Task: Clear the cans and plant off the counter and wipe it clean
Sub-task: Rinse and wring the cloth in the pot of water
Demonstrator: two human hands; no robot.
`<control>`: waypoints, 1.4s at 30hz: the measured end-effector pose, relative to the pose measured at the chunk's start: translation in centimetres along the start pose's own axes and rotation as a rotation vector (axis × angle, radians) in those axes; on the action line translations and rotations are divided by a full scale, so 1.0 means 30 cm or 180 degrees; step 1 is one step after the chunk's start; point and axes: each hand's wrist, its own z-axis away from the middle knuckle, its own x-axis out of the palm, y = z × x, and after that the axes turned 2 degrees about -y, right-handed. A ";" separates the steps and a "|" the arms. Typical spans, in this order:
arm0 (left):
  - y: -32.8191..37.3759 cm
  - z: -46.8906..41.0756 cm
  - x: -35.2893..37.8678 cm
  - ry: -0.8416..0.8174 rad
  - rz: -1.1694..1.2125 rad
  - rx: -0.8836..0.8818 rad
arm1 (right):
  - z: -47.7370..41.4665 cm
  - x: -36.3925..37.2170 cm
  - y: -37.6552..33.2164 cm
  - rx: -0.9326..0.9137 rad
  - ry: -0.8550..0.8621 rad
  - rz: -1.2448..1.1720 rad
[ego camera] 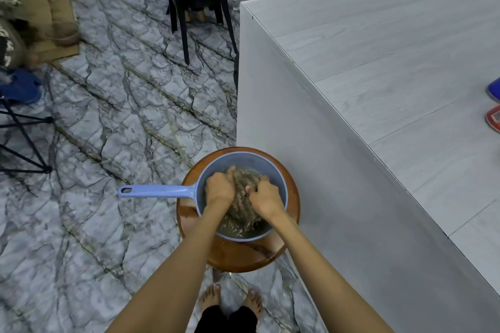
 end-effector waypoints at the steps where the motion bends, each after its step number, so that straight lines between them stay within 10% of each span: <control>1: 0.004 0.006 -0.002 -0.0040 0.0273 -0.0130 | -0.004 0.000 0.000 0.0028 0.0049 0.0021; 6: -0.001 0.004 -0.035 -0.1237 0.1722 -0.0629 | -0.010 0.000 -0.002 0.0054 -0.0007 0.0221; 11: -0.034 0.007 -0.012 -0.0222 -0.0021 0.0329 | 0.006 0.003 -0.001 -0.0143 -0.0286 0.0122; 15: -0.042 -0.009 0.024 -0.0123 -0.0436 0.0060 | 0.014 -0.006 -0.007 -0.0166 -0.0216 0.0187; 20: -0.020 0.003 0.035 -0.0116 -0.0305 -0.0316 | 0.035 -0.003 -0.006 -0.0149 -0.0134 0.0206; 25: 0.003 0.003 0.020 -0.0793 0.1739 -0.0702 | 0.032 -0.018 -0.010 -0.0015 -0.0139 0.0283; 33: -0.033 -0.020 0.009 -0.0224 -0.0738 0.0190 | 0.049 -0.009 -0.021 -0.0238 -0.0168 0.0192; 42: -0.010 -0.016 0.020 -0.0290 0.0822 -0.0170 | 0.072 -0.047 -0.026 -0.0333 0.0138 0.0231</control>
